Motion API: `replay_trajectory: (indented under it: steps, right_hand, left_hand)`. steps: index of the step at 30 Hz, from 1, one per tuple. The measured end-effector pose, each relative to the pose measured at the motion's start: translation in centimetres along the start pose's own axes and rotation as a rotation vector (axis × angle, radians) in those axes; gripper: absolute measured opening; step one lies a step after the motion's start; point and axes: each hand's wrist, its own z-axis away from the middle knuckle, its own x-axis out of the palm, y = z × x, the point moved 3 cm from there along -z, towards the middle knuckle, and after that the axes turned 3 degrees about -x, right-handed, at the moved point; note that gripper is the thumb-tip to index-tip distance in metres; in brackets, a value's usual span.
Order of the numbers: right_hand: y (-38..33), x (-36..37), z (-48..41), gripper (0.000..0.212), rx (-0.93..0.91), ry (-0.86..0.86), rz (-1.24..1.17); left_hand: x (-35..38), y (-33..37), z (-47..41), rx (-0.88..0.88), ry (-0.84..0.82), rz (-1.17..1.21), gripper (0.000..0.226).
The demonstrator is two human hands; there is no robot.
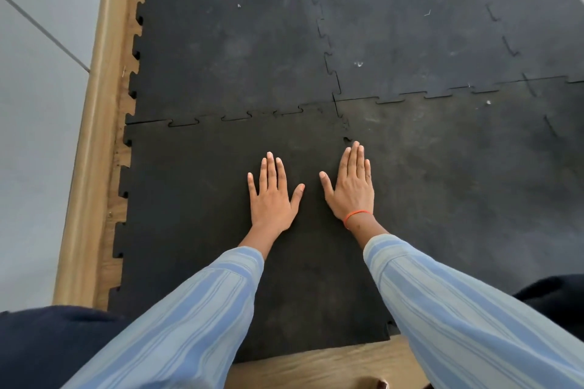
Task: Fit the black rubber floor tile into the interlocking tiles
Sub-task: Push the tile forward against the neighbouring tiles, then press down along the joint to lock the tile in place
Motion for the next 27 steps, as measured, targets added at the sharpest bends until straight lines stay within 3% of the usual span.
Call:
replay_trajectory:
  steps: [5,20,27]
  right_hand:
    - [-0.4,0.9,3.0,0.08,0.162,0.067,-0.039]
    - [-0.2,0.2,2.7,0.08,0.148,-0.026,-0.084]
    - [-0.7,0.4,3.7,0.077,0.143,0.013,-0.135]
  left_hand:
    - [0.2,-0.2,0.0,0.003,0.016,-0.005,0.082]
    - [-0.3,-0.3,-0.1,0.035,-0.053,-0.038,0.08]
    - [0.0,-0.4,0.5,0.037,-0.039,-0.02,0.079]
